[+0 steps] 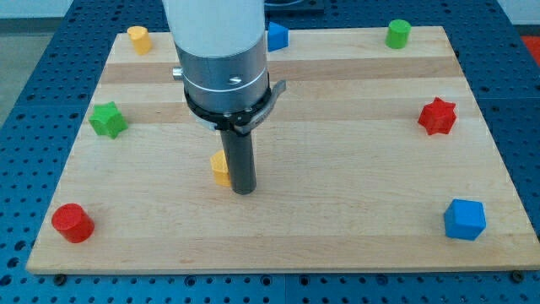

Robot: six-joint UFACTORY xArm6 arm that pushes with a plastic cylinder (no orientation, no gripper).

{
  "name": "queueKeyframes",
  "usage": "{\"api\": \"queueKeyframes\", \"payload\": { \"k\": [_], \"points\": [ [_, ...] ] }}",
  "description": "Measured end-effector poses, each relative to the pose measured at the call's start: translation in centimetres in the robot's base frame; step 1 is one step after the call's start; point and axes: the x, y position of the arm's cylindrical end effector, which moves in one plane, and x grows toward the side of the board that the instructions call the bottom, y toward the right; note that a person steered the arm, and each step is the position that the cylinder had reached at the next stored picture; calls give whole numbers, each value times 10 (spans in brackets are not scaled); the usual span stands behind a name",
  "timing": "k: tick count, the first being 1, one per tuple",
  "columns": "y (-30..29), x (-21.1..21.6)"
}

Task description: Move your arm to the right of the blue cube

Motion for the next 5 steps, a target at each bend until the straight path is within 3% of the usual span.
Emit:
{"api": "queueKeyframes", "payload": {
  "k": [2,5],
  "points": [
    [82,-21],
    [130,-28]
  ]
}}
